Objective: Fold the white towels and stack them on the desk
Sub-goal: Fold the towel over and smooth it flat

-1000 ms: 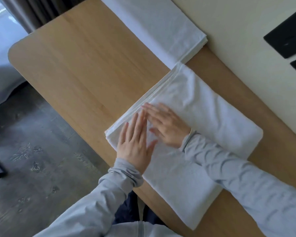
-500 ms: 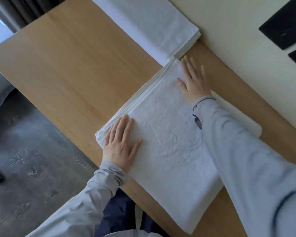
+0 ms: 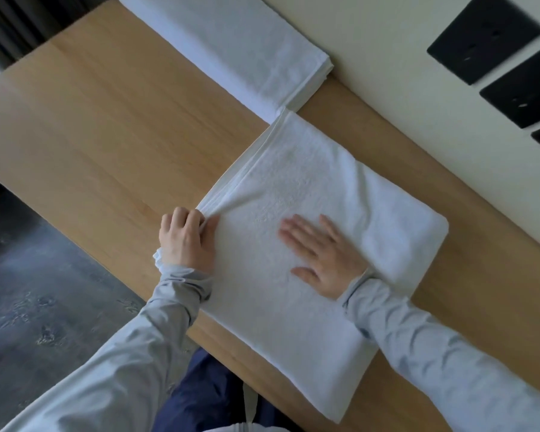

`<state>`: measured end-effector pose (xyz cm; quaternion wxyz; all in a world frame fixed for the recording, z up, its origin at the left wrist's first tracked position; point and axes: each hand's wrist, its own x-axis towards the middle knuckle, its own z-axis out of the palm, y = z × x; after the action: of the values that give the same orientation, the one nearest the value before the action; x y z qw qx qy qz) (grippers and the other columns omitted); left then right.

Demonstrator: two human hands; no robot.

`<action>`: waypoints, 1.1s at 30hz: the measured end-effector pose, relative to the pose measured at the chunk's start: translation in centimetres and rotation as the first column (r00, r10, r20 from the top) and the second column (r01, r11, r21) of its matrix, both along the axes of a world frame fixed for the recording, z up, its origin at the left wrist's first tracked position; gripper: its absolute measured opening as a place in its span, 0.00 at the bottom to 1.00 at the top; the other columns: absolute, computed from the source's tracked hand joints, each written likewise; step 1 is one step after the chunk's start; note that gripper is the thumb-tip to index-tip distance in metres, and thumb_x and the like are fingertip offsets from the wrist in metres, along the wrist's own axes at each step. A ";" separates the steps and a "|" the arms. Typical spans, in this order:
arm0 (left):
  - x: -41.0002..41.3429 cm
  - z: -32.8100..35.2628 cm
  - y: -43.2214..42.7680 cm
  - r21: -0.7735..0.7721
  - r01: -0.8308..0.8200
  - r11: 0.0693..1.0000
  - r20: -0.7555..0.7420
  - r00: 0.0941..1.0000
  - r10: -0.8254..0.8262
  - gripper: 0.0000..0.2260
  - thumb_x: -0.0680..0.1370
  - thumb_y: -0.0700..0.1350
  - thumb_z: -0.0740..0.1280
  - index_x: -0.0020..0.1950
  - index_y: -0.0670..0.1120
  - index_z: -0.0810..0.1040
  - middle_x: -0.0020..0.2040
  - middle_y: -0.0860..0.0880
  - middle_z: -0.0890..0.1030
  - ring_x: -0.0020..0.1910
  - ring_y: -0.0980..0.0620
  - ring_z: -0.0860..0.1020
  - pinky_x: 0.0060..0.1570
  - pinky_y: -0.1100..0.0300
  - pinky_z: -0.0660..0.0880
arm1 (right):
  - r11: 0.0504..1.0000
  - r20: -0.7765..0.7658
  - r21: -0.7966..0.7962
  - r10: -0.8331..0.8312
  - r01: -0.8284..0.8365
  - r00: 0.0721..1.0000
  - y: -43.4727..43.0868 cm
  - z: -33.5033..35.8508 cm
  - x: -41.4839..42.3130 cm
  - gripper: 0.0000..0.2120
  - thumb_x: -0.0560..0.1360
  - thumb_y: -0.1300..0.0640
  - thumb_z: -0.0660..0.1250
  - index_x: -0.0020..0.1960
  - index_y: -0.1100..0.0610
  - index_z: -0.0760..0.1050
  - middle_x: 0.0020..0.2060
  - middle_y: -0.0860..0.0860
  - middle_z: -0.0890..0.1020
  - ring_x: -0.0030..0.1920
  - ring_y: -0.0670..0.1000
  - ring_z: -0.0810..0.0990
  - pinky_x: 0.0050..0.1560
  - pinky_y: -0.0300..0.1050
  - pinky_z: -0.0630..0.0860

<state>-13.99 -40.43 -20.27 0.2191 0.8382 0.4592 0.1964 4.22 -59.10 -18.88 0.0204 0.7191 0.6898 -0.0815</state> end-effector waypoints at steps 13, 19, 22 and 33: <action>0.2 1.1 -1.4 -0.065 -0.069 0.996 -0.119 0.991 0.061 0.15 0.78 0.46 0.63 0.60 0.38 0.73 0.55 0.37 0.74 0.54 0.35 0.71 0.52 0.43 0.66 | 0.837 0.059 0.066 -0.547 0.544 0.835 -1.5 2.4 9.1 0.31 0.80 0.44 0.44 0.76 0.63 0.53 0.76 0.58 0.56 0.76 0.55 0.51 0.75 0.60 0.45; 1.1 2.0 -8.9 0.016 0.430 0.903 -0.324 0.856 -0.402 0.30 0.78 0.60 0.51 0.75 0.43 0.61 0.75 0.43 0.61 0.73 0.42 0.60 0.72 0.44 0.57 | 1.000 -0.014 -0.001 -0.022 0.022 1.000 1.9 0.6 0.9 0.28 0.80 0.47 0.50 0.76 0.56 0.53 0.76 0.52 0.56 0.76 0.52 0.52 0.75 0.57 0.48; -0.7 0.7 -8.8 -0.014 0.376 0.927 -0.389 0.852 -0.351 0.32 0.78 0.64 0.47 0.77 0.48 0.56 0.77 0.46 0.56 0.76 0.43 0.53 0.73 0.44 0.48 | 0.991 -0.011 -0.063 -0.117 0.116 0.993 3.1 0.3 4.5 0.28 0.80 0.44 0.48 0.76 0.53 0.47 0.77 0.50 0.52 0.77 0.51 0.47 0.75 0.58 0.45; -3.8 3.0 -9.1 -0.250 -0.199 0.947 -0.059 0.980 0.191 0.36 0.73 0.62 0.58 0.75 0.42 0.60 0.74 0.39 0.61 0.72 0.40 0.60 0.69 0.42 0.56 | 0.654 -0.360 -0.128 -0.731 0.745 0.580 1.4 2.8 13.3 0.27 0.78 0.47 0.61 0.71 0.61 0.63 0.69 0.58 0.66 0.70 0.57 0.64 0.66 0.46 0.61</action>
<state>-17.81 -49.49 -17.23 0.2967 0.7568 0.5649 0.1420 17.53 -57.73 -16.09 -0.1627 0.9100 0.3198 -0.2076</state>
